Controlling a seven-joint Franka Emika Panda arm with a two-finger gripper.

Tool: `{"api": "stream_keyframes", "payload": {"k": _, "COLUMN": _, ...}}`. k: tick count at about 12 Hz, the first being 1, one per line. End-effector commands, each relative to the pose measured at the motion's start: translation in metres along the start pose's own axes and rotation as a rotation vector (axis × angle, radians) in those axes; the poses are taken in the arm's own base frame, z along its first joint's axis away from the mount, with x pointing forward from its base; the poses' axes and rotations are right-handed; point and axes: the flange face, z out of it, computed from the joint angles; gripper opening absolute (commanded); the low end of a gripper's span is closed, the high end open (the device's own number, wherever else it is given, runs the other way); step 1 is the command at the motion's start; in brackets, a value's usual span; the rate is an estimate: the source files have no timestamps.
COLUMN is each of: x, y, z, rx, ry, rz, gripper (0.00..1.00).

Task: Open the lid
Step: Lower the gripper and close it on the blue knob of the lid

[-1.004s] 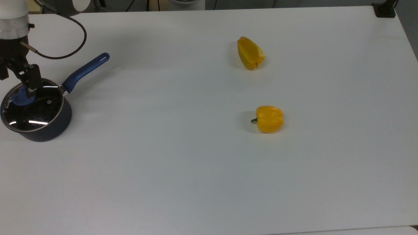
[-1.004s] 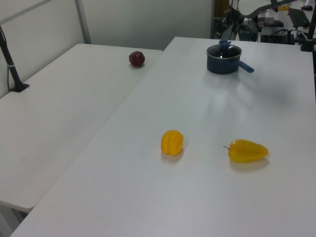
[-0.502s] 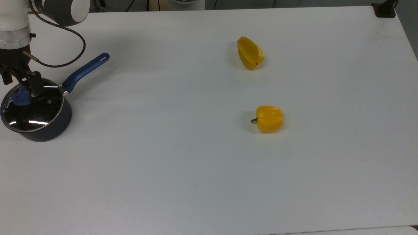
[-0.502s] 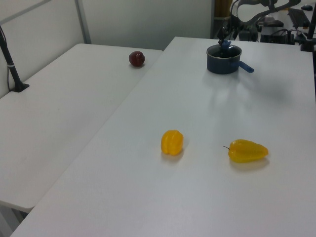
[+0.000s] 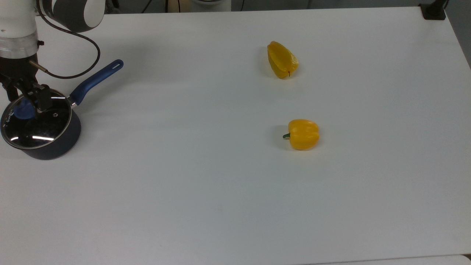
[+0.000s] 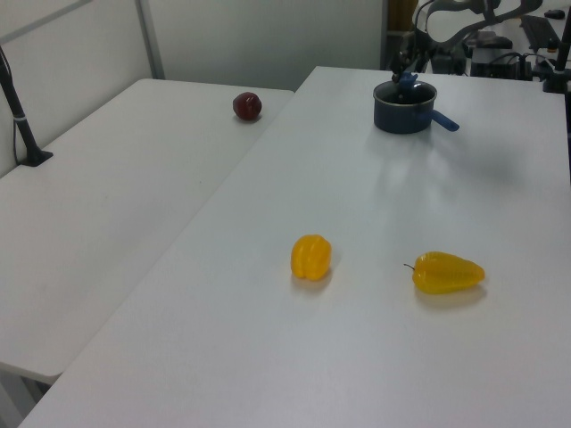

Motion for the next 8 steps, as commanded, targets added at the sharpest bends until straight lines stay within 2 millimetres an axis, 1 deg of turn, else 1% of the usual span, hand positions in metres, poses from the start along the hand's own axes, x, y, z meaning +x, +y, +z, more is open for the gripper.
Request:
{"api": "stream_keyframes", "payload": {"k": 1, "x": -0.0036, "y": -0.0030, "z": 0.0031, "rx": 0.014, "ry": 0.014, "rz": 0.011, "gripper": 0.87}}
{"api": "stream_keyframes", "payload": {"k": 3, "x": -0.0058, "y": -0.0019, "z": 0.0056, "rx": 0.013, "ry": 0.007, "rz": 0.011, "gripper": 0.75}}
{"api": "stream_keyframes", "payload": {"k": 4, "x": -0.0054, "y": -0.0009, "z": 0.0046, "rx": 0.012, "ry": 0.009, "rz": 0.012, "gripper": 0.70}}
{"api": "stream_keyframes", "payload": {"k": 6, "x": -0.0042, "y": 0.0006, "z": 0.0022, "rx": 0.012, "ry": 0.012, "rz": 0.017, "gripper": 0.68}}
{"api": "stream_keyframes", "payload": {"k": 8, "x": -0.0028, "y": 0.0034, "z": -0.0026, "rx": 0.024, "ry": 0.013, "rz": 0.037, "gripper": 0.68}}
